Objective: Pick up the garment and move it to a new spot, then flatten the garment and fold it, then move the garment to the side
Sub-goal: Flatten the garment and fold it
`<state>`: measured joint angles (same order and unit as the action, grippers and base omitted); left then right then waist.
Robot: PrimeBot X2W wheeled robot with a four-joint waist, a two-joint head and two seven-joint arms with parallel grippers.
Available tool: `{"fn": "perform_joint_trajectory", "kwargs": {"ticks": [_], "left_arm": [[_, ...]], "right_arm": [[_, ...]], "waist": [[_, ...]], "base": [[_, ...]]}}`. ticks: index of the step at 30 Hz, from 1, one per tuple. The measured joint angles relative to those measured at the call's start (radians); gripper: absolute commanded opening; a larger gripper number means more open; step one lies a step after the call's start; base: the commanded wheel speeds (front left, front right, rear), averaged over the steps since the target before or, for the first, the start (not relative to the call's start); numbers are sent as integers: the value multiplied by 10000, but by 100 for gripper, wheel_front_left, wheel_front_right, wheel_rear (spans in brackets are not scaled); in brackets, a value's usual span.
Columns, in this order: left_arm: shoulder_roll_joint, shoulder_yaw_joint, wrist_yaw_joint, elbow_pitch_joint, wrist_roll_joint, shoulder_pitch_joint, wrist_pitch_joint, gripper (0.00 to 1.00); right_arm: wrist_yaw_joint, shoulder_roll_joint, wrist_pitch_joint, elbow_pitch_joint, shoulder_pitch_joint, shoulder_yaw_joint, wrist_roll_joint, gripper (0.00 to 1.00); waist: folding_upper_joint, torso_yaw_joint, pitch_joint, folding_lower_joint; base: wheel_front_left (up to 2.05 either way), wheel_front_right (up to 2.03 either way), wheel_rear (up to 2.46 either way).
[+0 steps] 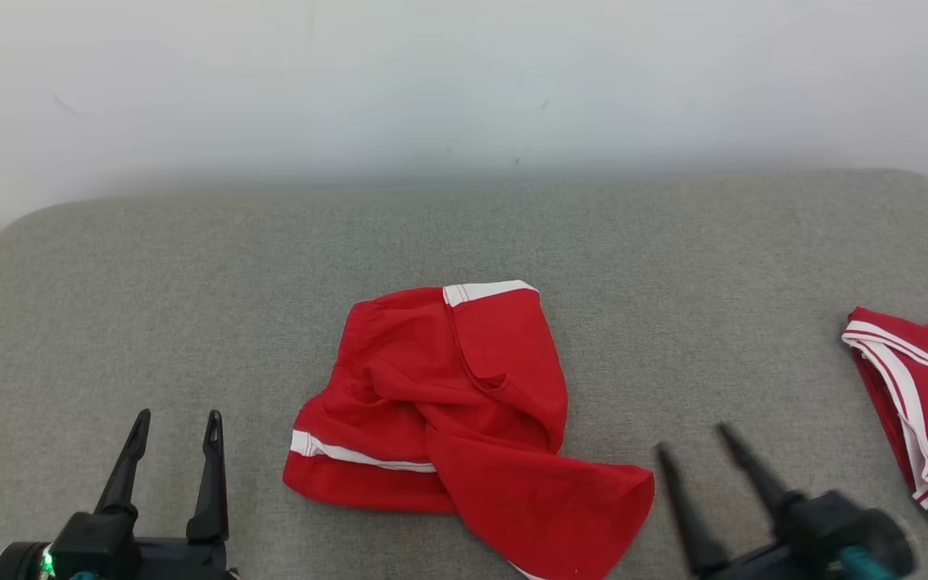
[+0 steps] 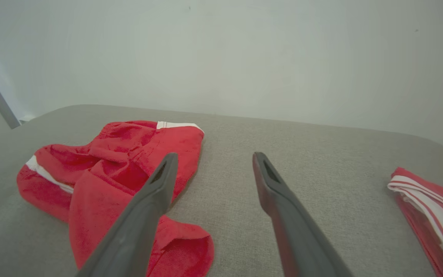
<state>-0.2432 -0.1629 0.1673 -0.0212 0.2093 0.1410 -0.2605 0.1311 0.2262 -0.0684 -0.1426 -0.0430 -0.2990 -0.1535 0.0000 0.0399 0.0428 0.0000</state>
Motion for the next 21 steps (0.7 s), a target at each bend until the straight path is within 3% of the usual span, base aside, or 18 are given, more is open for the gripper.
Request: {"fn": "perform_joint_trajectory", "kwargs": {"ticks": [5, 9, 14, 21], "left_arm": [[121, -38, -33, 25, -75, 49, 0, 100], [261, -77, -69, 8, -102, 122, 0, 100], [410, -119, -130, -38, -167, 175, 0, 100], [581, -136, -249, -121, -226, 264, 0, 100]], "right_arm": [[2, 907, 560, 255, 92, -2192, -422, 100], [2, 1471, 918, 612, 187, -3388, -805, 100], [2, 1975, 1308, 1377, 639, -4360, -941, 100], [2, 2015, 1595, 2704, 1547, -5196, -755, 100]], "waist": [[0, 110, 132, 1], [0, 228, 243, 1], [0, 379, 352, 1], [1, 522, 460, 1]], "base": [[0, 0, 0], [0, 0, 0], [0, 0, 0], [0, 0, 0]]}}
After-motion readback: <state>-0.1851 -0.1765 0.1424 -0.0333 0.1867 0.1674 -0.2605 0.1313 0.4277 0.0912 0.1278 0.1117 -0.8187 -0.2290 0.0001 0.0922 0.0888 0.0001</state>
